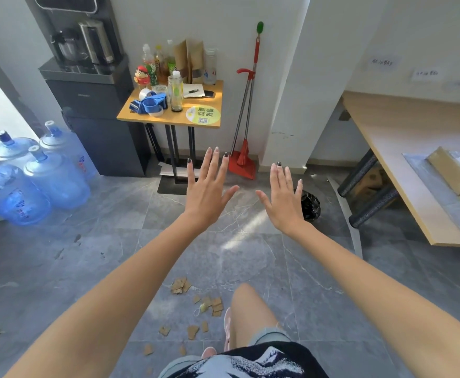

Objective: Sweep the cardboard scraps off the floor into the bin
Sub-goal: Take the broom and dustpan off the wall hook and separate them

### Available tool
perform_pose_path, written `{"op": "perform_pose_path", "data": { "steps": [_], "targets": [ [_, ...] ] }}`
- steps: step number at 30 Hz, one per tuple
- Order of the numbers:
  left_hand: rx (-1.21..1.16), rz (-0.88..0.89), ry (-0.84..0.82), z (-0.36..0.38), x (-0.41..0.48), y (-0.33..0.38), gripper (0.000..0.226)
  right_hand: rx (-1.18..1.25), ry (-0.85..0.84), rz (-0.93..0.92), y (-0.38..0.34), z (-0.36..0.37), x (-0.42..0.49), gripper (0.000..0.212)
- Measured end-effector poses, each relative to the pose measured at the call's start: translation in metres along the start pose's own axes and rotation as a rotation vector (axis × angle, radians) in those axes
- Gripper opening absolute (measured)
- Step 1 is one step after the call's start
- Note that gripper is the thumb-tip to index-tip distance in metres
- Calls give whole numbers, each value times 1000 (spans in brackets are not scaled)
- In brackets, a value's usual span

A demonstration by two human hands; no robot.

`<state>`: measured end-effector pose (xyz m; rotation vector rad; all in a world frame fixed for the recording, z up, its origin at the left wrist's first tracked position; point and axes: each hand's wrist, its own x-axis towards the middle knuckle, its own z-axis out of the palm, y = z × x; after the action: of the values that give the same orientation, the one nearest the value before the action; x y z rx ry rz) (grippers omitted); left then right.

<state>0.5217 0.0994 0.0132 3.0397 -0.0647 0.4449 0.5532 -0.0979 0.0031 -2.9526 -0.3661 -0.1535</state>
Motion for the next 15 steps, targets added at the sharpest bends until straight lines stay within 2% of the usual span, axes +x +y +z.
{"op": "perform_pose_path", "data": {
  "steps": [8, 15],
  "targets": [
    [-32, -17, 14, 33, 50, -11, 78, -4, -13, -45, 2, 18, 66, 77],
    [-21, -37, 9, 73, 149, -3, 78, -11, 18, -62, 51, 26, 165, 77]
  ]
}}
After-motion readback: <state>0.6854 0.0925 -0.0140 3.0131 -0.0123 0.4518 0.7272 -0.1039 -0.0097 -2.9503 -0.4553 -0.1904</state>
